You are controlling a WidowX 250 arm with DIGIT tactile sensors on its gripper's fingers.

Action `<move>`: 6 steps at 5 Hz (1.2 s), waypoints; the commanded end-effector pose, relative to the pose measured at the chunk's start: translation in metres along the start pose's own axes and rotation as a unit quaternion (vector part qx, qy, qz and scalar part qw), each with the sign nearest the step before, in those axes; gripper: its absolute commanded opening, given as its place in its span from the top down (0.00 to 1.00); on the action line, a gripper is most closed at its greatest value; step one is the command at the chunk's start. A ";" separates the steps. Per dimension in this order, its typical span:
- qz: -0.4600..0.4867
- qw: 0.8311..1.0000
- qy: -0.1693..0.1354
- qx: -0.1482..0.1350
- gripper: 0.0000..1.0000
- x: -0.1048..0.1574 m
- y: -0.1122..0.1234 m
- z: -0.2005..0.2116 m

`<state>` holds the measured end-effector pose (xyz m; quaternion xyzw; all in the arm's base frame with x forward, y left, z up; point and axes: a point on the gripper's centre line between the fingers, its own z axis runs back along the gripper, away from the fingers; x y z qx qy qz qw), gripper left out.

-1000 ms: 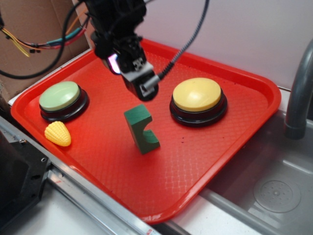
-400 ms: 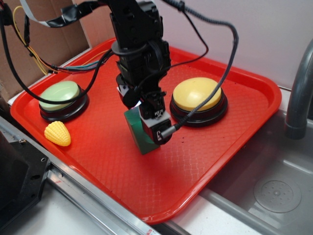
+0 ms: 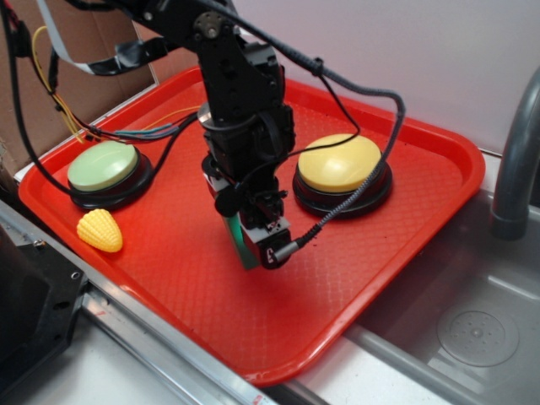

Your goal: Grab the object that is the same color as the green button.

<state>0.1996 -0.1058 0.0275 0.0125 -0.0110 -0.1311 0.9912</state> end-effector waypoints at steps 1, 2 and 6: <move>-0.002 1.000 -0.021 -0.014 1.00 0.008 0.010 0.028; 0.018 0.999 0.001 -0.030 1.00 0.016 0.027 0.055; 0.180 0.980 -0.083 -0.036 1.00 0.025 0.108 0.131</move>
